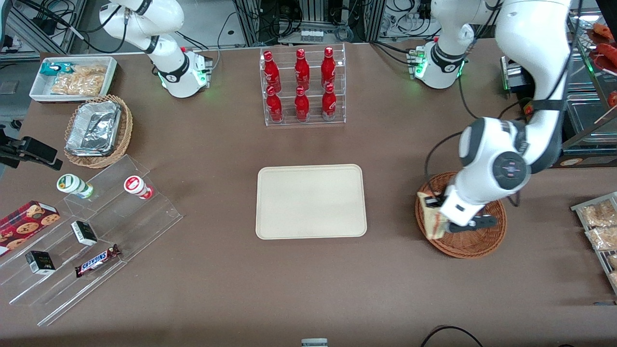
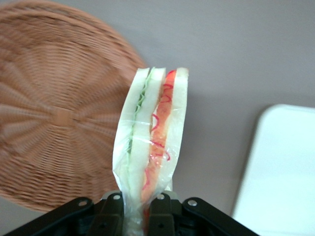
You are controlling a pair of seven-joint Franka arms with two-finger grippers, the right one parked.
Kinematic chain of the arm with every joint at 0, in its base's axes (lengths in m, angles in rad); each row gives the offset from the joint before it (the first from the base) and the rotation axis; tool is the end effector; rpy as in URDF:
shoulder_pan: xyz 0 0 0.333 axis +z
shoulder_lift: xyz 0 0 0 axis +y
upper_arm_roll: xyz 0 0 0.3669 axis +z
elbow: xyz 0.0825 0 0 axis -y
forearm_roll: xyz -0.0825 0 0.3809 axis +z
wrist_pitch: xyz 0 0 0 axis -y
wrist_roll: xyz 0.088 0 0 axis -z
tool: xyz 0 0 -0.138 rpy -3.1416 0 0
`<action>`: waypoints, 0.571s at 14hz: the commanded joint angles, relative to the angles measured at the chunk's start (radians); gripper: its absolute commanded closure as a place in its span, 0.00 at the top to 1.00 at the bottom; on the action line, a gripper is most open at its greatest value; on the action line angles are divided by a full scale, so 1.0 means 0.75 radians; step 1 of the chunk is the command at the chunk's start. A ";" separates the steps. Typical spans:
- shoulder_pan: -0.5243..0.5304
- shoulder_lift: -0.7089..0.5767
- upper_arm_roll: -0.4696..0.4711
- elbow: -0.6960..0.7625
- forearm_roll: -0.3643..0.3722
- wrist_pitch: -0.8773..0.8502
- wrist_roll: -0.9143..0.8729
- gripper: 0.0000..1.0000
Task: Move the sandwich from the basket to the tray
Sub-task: 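Carry the sandwich with the left gripper over the cream tray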
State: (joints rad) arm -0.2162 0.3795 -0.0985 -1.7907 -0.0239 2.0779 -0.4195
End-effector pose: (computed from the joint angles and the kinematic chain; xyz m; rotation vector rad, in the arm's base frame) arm 0.6177 -0.1975 0.3521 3.1107 0.1910 -0.1639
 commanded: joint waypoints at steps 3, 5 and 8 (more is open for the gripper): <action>-0.272 0.175 0.017 0.209 0.003 -0.042 -0.227 0.03; -0.362 0.271 0.015 0.331 0.001 -0.044 -0.326 0.03; -0.511 0.390 0.017 0.457 0.005 -0.044 -0.499 0.03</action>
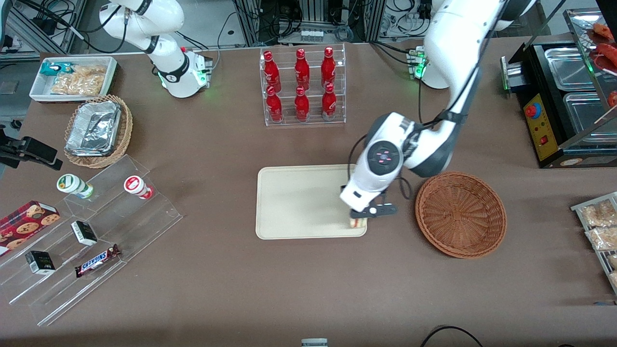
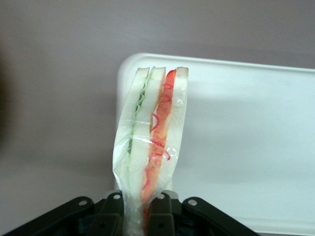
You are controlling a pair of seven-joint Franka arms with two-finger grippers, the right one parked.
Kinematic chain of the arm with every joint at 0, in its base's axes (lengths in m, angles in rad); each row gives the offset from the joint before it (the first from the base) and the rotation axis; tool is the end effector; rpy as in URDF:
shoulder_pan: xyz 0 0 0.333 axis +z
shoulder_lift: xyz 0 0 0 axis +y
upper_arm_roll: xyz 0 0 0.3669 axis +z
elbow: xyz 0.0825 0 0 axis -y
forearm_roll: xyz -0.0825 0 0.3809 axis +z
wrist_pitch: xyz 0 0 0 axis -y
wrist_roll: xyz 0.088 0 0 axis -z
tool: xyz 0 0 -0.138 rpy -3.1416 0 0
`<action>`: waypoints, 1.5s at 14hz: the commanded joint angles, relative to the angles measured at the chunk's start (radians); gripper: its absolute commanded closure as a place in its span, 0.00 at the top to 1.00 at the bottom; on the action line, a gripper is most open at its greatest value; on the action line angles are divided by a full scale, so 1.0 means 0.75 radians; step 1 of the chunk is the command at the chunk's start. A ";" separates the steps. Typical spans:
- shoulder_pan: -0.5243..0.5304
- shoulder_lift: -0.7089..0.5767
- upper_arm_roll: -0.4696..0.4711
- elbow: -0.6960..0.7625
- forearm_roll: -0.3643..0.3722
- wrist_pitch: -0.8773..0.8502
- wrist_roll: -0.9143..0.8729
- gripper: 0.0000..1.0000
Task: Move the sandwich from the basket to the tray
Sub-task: 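Carry the sandwich with the left gripper over the cream tray, then lower the sandwich onto the tray and open the left gripper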
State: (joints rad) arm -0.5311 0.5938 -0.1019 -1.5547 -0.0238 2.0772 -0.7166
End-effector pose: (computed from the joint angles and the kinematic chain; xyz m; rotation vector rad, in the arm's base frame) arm 0.5826 -0.4160 0.3100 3.1147 0.1734 -0.1596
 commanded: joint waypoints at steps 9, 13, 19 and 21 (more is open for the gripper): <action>-0.247 0.270 0.019 0.306 0.099 -0.035 -0.229 0.03; -0.265 0.304 0.017 0.308 0.079 -0.031 -0.288 0.09; -0.261 0.213 0.021 0.308 0.093 -0.045 -0.274 1.00; -0.261 0.123 0.033 0.298 0.099 -0.155 -0.276 1.00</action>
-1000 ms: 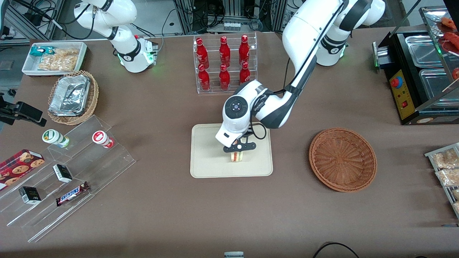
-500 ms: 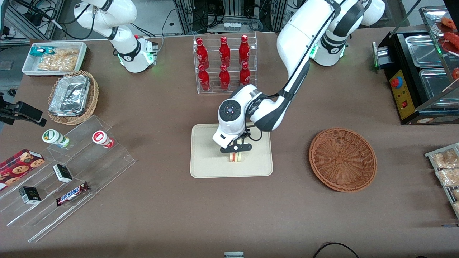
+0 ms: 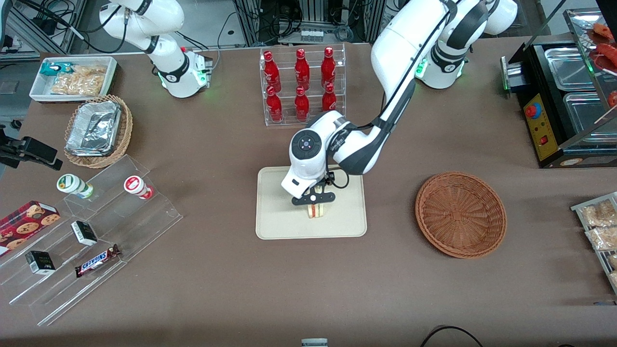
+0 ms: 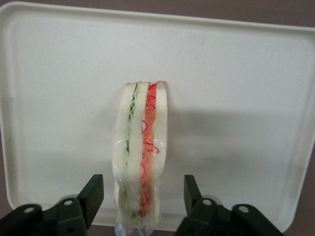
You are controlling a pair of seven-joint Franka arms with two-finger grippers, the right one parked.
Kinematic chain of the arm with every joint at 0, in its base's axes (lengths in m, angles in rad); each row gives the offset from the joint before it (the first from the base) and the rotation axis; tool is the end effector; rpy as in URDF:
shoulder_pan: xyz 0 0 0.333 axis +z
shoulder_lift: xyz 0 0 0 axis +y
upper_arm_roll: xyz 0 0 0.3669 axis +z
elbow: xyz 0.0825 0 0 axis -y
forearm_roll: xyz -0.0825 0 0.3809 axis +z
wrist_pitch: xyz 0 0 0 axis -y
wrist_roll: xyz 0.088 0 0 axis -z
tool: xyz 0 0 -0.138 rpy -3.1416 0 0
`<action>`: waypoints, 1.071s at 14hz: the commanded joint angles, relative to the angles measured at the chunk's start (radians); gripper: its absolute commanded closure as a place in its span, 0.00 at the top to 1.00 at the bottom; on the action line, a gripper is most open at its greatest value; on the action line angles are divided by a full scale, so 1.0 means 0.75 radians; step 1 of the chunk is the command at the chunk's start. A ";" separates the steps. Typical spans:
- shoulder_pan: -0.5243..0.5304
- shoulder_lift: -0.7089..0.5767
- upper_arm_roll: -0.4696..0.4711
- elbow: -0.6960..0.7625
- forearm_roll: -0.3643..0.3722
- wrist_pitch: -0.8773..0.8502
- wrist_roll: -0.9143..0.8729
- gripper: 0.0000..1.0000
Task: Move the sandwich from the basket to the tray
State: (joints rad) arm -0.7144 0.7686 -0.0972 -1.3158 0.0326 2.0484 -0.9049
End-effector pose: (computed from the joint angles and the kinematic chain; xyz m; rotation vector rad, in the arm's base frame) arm 0.5444 -0.5442 0.2848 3.1353 0.1631 -0.0801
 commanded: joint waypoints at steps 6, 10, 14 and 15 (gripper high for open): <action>0.112 -0.354 0.076 -0.115 0.026 -0.387 -0.010 1.00; 0.269 -0.540 0.076 -0.352 -0.015 -0.387 0.253 1.00; 0.427 -0.681 0.076 -0.471 -0.027 -0.438 0.480 1.00; 0.480 -0.703 0.076 -0.471 -0.027 -0.485 0.533 1.00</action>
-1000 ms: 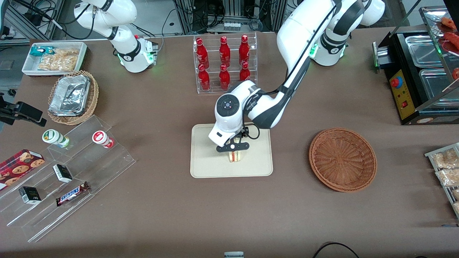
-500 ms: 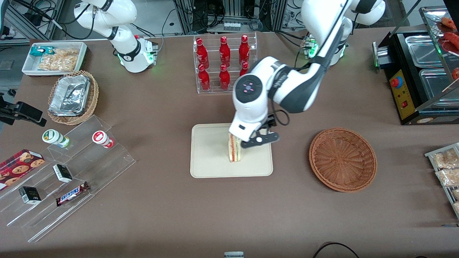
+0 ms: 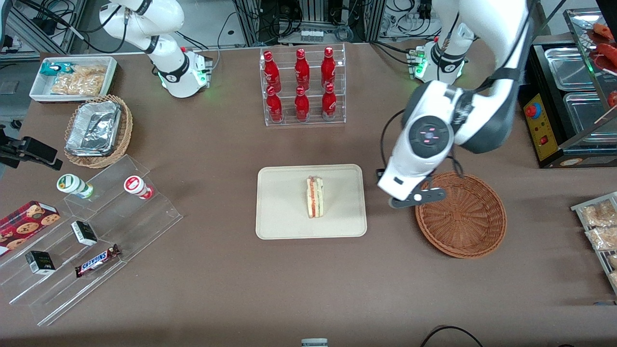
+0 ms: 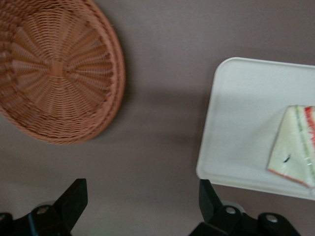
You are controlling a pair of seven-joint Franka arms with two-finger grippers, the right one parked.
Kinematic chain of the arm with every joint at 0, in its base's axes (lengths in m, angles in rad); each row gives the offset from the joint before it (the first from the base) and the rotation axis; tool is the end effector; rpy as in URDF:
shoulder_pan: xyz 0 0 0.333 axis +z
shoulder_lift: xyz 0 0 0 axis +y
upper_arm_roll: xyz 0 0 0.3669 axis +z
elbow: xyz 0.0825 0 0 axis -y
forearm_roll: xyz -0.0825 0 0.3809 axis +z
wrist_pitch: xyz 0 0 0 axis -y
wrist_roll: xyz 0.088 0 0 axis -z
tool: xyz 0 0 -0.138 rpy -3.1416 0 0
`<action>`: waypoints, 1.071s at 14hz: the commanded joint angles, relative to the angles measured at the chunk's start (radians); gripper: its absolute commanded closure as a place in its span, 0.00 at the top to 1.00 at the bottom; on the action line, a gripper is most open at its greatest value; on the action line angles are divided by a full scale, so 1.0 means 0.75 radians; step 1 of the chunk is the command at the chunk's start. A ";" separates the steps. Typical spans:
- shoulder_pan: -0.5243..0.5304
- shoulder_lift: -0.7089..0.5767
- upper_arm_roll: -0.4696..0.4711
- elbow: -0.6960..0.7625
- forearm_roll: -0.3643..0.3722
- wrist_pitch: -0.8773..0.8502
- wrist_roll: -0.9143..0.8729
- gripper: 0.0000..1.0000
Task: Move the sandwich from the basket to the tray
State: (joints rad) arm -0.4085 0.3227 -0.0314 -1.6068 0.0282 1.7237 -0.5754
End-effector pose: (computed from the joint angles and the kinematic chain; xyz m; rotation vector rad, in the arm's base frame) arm 0.5798 -0.2667 0.4454 -3.0093 -0.1943 0.2592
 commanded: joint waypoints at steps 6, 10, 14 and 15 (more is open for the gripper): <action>0.325 -0.252 -0.076 -0.109 -0.033 -0.155 0.335 1.00; 0.493 -0.342 -0.132 -0.107 -0.038 -0.224 0.531 1.00; 0.567 -0.434 -0.126 -0.093 -0.036 -0.273 0.673 1.00; 0.583 -0.445 -0.126 -0.085 -0.034 -0.269 0.689 1.00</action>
State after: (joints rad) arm -0.0049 0.0343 -0.1125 -1.6486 0.0135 1.5246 -0.0978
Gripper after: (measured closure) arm 0.000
